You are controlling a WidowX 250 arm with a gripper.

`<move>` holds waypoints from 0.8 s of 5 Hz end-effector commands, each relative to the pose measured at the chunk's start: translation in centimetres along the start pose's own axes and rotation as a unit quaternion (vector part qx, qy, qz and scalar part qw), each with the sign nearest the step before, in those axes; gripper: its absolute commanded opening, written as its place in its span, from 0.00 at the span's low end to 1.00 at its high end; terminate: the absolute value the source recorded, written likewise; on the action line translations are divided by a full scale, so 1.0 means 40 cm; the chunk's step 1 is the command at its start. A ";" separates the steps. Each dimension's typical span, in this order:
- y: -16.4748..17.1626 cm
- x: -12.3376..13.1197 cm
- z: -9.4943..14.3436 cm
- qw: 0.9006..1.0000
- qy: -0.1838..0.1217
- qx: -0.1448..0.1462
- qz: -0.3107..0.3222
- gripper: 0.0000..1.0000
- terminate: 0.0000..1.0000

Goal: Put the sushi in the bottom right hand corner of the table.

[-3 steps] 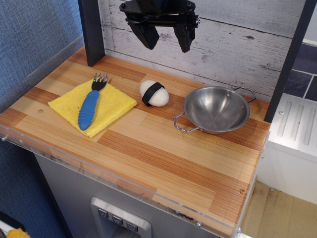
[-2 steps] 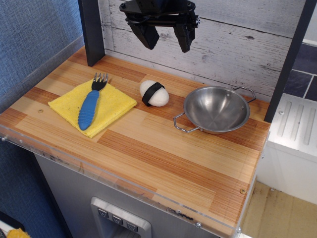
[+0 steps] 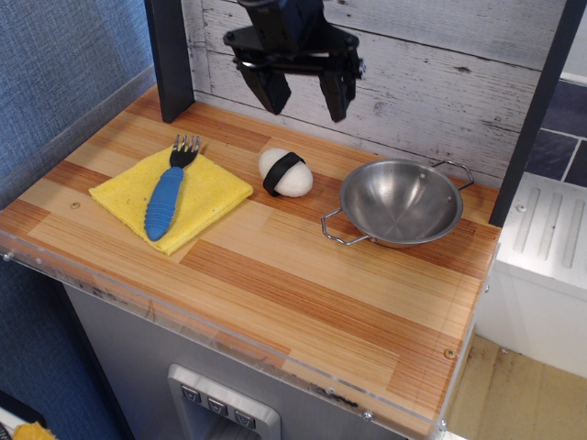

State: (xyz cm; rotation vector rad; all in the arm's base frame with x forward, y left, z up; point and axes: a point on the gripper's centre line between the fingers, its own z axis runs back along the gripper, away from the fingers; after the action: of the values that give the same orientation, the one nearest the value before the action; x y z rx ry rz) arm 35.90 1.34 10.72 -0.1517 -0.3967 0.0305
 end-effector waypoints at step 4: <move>0.153 -0.012 -0.048 0.995 0.016 0.090 0.032 1.00 0.00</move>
State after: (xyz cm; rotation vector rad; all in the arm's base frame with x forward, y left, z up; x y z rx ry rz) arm 35.65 6.73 6.08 0.0022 -0.3059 0.1252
